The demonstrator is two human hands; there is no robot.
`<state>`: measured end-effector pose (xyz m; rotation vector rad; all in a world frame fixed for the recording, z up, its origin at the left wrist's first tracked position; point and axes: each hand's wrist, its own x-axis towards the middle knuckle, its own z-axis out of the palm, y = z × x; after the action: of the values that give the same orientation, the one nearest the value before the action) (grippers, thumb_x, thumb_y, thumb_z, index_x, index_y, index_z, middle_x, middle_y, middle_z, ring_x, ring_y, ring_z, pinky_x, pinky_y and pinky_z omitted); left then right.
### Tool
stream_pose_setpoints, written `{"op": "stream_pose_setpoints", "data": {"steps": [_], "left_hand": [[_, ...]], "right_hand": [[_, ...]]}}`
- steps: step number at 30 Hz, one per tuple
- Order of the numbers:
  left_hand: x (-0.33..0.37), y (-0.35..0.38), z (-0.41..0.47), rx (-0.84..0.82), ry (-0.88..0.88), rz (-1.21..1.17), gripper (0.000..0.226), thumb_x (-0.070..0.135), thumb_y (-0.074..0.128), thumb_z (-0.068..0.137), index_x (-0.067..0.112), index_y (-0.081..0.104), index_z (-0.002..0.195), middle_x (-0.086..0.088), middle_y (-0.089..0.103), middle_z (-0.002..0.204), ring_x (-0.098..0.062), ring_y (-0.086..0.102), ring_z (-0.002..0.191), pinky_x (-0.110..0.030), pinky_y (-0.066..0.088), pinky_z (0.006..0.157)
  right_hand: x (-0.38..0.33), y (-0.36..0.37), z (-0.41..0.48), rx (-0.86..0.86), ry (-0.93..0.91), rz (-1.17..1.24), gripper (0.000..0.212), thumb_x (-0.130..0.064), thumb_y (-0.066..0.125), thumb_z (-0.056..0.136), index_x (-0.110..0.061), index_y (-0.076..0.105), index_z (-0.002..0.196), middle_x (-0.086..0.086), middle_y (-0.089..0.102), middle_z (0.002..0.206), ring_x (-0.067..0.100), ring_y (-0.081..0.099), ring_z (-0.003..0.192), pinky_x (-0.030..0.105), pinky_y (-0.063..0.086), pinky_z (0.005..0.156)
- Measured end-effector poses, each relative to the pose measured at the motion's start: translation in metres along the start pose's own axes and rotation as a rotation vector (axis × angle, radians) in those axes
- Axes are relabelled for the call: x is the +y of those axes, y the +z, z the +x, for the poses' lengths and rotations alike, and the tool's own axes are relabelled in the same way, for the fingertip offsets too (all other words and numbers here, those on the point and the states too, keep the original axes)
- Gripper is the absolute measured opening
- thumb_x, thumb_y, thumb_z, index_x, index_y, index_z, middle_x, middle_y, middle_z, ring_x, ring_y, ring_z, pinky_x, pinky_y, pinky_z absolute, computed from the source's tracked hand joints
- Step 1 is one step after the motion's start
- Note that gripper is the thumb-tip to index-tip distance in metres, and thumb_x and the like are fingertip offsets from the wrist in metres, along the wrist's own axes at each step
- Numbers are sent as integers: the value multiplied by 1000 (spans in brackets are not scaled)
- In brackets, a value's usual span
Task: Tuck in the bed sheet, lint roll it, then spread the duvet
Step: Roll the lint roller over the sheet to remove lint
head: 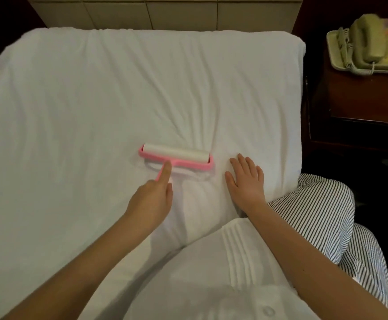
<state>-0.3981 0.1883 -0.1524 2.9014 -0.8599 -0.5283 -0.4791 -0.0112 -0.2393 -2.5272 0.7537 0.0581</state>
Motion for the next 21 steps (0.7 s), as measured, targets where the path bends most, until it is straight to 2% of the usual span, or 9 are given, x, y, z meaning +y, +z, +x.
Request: {"op": "stream_pose_setpoints", "data": {"steps": [3, 5, 8, 11, 13, 15, 17, 19, 21], "left_hand": [[4, -5, 46, 61, -2, -41, 58, 26, 32, 101, 26, 3, 151, -22, 60, 97, -36, 59, 89, -35, 41, 73], [17, -11, 93, 105, -4, -103, 56, 24, 31, 101, 24, 5, 151, -26, 59, 107, -39, 58, 97, -35, 40, 75], [41, -33, 143, 124, 13, -150, 54, 23, 30, 101, 22, 10, 151, -26, 57, 117, -38, 56, 104, -34, 40, 76], [50, -45, 133, 146, 19, -93, 54, 22, 32, 101, 19, 14, 151, -23, 55, 123, -38, 54, 109, -36, 42, 81], [42, -40, 99, 107, 5, -46, 55, 21, 33, 100, 21, 14, 151, -21, 57, 119, -36, 56, 106, -35, 42, 78], [26, -28, 63, 33, 10, -13, 55, 23, 31, 101, 23, 10, 151, -13, 60, 92, -30, 56, 86, -32, 39, 68], [15, -25, 60, 24, 26, -29, 56, 25, 31, 101, 25, 8, 151, -3, 48, 70, -24, 49, 70, -29, 35, 63], [16, -27, 89, 56, 39, -66, 56, 25, 32, 101, 25, 8, 152, -10, 55, 76, -30, 55, 75, -31, 38, 65], [25, -29, 133, 92, 53, -124, 56, 24, 33, 101, 24, 9, 152, -24, 61, 95, -38, 59, 89, -34, 41, 73]], "right_hand": [[0, -1, 0, 4, 6, -1, 48, -34, 27, 102, -20, 23, 148, -1, 8, 159, 17, 2, 146, 34, -3, 115], [2, -2, -1, 8, 10, 0, 48, -33, 28, 102, -21, 24, 148, -1, 9, 158, 16, 3, 145, 34, -3, 115], [6, -3, -1, 18, 6, 5, 46, -32, 28, 102, -22, 25, 147, -3, 11, 158, 15, 4, 145, 33, -2, 115], [8, -3, 2, 28, 5, -5, 46, -31, 28, 102, -22, 26, 147, -3, 12, 158, 15, 5, 145, 33, -2, 114], [9, -2, 5, 31, 11, -16, 46, -33, 25, 102, -22, 27, 147, -2, 12, 158, 16, 6, 145, 33, -1, 114], [7, -1, 8, 30, 20, -18, 56, -39, 15, 95, -22, 27, 147, -2, 12, 158, 17, 6, 145, 32, -2, 113], [4, 0, 9, 26, 33, -16, 66, -42, 11, 86, -22, 26, 147, -3, 11, 158, 17, 5, 145, 32, -3, 113], [3, 2, 10, 22, 44, -21, 67, -43, 10, 85, -22, 24, 148, -3, 9, 158, 16, 3, 145, 32, -5, 113], [2, 3, 11, 25, 52, -9, 66, -43, 10, 86, -22, 24, 148, -3, 9, 158, 16, 2, 145, 32, -6, 113]]}}
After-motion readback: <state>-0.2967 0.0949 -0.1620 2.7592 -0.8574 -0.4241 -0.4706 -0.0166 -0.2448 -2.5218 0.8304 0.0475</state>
